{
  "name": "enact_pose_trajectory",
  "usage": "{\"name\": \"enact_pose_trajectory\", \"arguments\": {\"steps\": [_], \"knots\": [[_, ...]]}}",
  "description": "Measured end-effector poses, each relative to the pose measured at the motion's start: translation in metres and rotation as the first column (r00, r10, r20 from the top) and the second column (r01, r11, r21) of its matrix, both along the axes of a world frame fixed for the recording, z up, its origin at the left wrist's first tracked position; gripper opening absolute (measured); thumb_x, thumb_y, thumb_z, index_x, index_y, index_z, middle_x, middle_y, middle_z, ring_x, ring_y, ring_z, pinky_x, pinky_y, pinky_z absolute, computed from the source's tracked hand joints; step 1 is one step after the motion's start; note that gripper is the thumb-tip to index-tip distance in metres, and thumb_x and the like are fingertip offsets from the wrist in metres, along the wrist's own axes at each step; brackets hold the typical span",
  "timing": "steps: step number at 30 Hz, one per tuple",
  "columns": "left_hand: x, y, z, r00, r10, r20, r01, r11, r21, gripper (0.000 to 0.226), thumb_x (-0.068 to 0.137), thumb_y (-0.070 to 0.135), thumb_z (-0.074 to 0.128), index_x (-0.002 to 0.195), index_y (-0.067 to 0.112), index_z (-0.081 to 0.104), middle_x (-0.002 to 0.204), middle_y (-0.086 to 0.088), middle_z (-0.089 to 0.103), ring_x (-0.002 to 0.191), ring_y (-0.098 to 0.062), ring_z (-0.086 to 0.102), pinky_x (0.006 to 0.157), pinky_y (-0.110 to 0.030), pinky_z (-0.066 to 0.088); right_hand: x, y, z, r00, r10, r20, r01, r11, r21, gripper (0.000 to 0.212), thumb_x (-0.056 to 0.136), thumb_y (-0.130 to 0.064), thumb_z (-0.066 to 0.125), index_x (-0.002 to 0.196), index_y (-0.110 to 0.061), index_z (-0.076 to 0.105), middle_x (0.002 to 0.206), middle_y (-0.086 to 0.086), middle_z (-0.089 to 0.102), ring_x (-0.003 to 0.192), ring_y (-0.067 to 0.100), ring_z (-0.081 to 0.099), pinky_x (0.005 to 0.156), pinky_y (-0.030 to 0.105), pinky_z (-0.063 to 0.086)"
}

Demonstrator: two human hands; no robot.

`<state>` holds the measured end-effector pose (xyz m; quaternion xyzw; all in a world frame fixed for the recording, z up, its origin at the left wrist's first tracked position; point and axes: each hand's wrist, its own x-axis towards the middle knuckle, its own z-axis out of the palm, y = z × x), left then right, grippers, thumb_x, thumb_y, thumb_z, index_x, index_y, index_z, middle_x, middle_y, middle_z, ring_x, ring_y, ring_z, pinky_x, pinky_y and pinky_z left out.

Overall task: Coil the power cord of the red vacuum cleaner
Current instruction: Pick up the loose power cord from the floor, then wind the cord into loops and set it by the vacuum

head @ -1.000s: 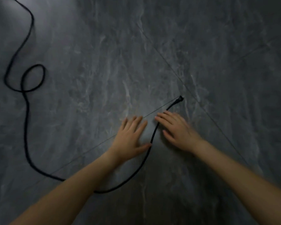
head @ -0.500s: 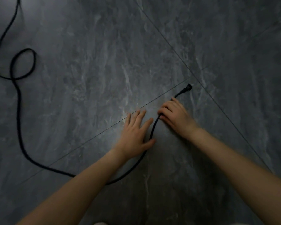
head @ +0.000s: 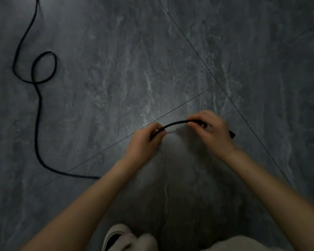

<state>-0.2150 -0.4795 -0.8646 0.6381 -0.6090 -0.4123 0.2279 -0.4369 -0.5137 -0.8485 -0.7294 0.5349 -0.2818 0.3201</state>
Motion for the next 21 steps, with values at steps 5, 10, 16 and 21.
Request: {"name": "enact_pose_trajectory", "arguments": {"steps": [5, 10, 16, 21], "knots": [[0.009, 0.019, 0.122, 0.998, 0.051, -0.039, -0.051, 0.999, -0.001, 0.008, 0.091, 0.026, 0.063, 0.094, 0.019, 0.066, 0.082, 0.005, 0.069, 0.079, -0.013, 0.065, 0.071, -0.029, 0.051, 0.016, 0.025, 0.133, 0.990, -0.102, 0.095, 0.096, 0.993, 0.064, 0.008, 0.088, -0.010, 0.069, 0.095, -0.008, 0.072, 0.089, 0.002, 0.066, 0.085, 0.020, 0.061, 0.075, 0.028, 0.049], [0.025, 0.042, 0.295, 0.995, 0.104, -0.006, -0.104, 0.991, -0.080, 0.027, 0.093, 0.021, 0.064, 0.119, 0.016, 0.063, 0.110, 0.007, 0.066, 0.103, -0.005, 0.059, 0.089, -0.012, 0.042, 0.035, 0.047, 0.310, 0.973, -0.169, 0.160, 0.161, 0.985, 0.064, 0.007, 0.089, -0.006, 0.068, 0.093, -0.011, 0.068, 0.088, -0.002, 0.061, 0.083, 0.017, 0.060, 0.076, 0.021, 0.047], [0.042, 0.079, 0.538, 0.990, 0.136, 0.041, -0.126, 0.973, -0.193, 0.039, 0.093, 0.033, 0.057, 0.127, 0.014, 0.058, 0.122, 0.001, 0.063, 0.114, -0.011, 0.055, 0.096, -0.025, 0.044, 0.064, 0.087, 0.555, 0.966, -0.119, 0.229, 0.110, 0.992, 0.054, 0.014, 0.089, -0.008, 0.065, 0.093, -0.021, 0.062, 0.092, -0.013, 0.059, 0.087, 0.010, 0.058, 0.079, 0.015, 0.044], [0.057, 0.117, 0.724, 0.981, 0.186, 0.059, -0.167, 0.956, -0.241, 0.036, 0.095, 0.029, 0.058, 0.128, 0.014, 0.057, 0.122, 0.001, 0.061, 0.115, -0.009, 0.052, 0.097, -0.011, 0.034, 0.077, 0.115, 0.728, 0.958, -0.121, 0.259, 0.101, 0.991, 0.086, 0.011, 0.089, -0.002, 0.065, 0.091, -0.012, 0.065, 0.091, -0.002, 0.061, 0.088, 0.009, 0.060, 0.080, 0.017, 0.046]]}}
